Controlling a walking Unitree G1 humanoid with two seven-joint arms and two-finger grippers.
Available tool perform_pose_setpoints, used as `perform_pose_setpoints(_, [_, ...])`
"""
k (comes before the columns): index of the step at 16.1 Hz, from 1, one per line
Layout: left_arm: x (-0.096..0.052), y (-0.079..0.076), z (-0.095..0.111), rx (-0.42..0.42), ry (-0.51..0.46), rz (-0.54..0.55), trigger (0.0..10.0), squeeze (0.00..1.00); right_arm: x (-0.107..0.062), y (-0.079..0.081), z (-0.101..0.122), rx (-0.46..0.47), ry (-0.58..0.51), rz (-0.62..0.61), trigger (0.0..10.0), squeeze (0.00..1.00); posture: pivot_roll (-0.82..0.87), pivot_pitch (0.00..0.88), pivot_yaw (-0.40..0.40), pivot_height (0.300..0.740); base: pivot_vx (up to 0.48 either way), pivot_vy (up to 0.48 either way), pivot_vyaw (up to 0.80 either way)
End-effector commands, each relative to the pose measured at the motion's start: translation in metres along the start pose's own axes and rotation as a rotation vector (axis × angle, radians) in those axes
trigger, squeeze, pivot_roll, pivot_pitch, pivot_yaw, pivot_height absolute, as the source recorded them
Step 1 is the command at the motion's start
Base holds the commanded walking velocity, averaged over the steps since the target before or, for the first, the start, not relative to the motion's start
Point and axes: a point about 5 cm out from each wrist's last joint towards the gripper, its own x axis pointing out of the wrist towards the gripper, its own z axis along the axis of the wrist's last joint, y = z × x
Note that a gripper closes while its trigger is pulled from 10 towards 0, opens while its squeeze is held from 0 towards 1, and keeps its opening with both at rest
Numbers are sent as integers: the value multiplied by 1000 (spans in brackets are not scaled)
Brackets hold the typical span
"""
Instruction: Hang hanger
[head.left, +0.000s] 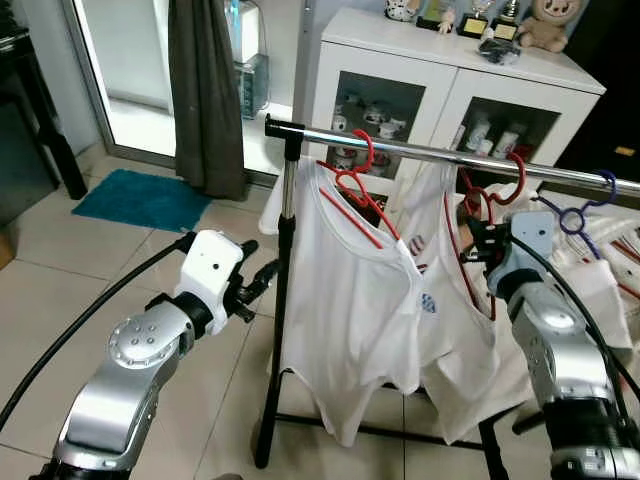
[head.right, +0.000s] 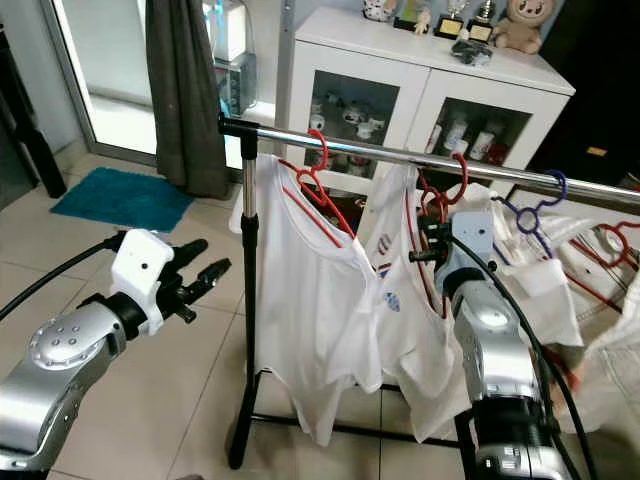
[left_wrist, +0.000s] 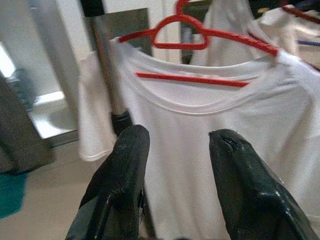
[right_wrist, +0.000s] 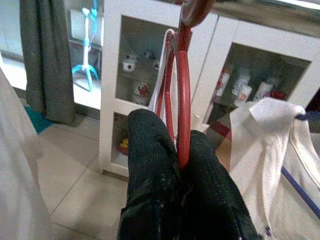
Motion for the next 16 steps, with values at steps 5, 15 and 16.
perform_pose_setpoints(5, [10, -7, 25, -1, -15, -122, 10000, 0, 17, -15, 24, -12, -33, -40, 10000, 0, -28, 0, -101, 719, 0, 0, 0])
perform_pose_setpoints(15, [14, -12, 47, -36, -28, -154, 10000, 0, 39, -27, 47, -35, -21, -48, 10000, 0, -27, 0, -106, 719, 0, 0, 0])
perform_pose_setpoints(16, [15, -12, 47, -33, -25, -160, 10000, 0, 42, -26, 49, -36, -18, -41, 10000, 0, -27, 0, -105, 719, 0, 0, 0])
